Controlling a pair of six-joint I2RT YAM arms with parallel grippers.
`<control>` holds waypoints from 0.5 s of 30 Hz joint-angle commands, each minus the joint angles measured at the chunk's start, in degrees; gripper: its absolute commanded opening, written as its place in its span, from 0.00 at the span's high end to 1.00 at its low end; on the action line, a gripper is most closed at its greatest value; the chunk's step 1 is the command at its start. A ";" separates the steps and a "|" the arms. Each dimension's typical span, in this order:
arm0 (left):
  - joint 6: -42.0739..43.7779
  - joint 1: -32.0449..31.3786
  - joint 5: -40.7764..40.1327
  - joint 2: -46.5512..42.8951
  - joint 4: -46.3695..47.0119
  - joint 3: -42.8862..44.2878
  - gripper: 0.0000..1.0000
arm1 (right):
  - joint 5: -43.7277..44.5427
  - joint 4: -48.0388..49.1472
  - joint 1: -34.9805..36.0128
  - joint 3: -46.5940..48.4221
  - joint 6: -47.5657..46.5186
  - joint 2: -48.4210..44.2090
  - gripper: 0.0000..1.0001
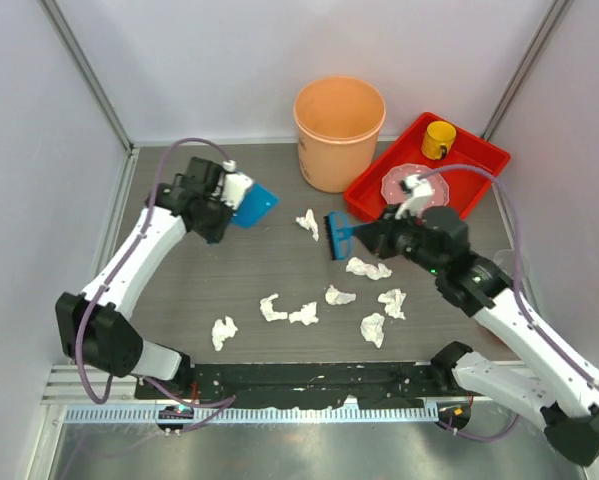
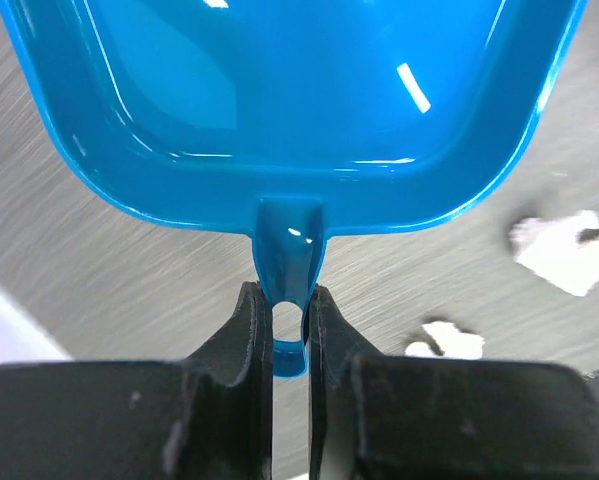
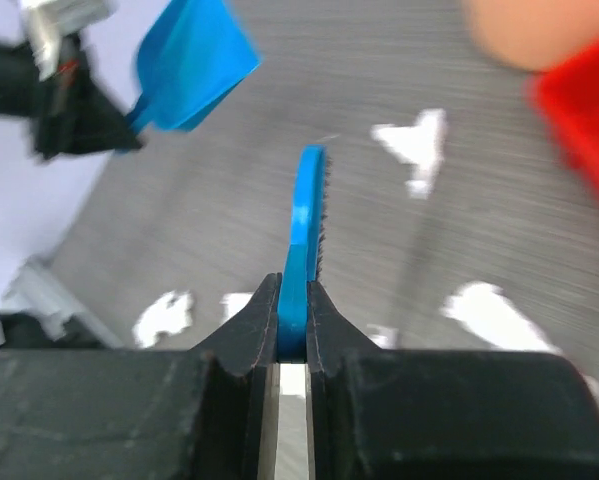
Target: Sweep away the paper scraps from the table
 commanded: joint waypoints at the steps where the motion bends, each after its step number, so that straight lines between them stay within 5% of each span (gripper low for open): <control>1: 1.67 7.74 -5.88 -6.24 -2.35 -1.84 1.00 | -3.27 19.32 14.18 0.96 7.09 9.55 0.99; 4: 3.07 11.70 -8.79 -10.46 -3.23 -3.77 1.00 | -3.86 23.01 25.88 8.49 3.13 22.02 0.99; 6: 4.30 15.72 -9.75 -13.44 -3.49 -5.00 1.00 | -12.11 27.05 29.84 11.59 4.34 31.34 0.99; 10: 6.24 23.13 -9.32 -17.31 -3.40 -6.85 1.00 | -16.27 33.39 33.63 16.60 7.61 43.04 0.99; 15: 6.94 27.53 -8.00 -21.10 -5.78 -9.66 1.00 | -16.88 27.87 36.80 28.46 7.51 57.81 0.99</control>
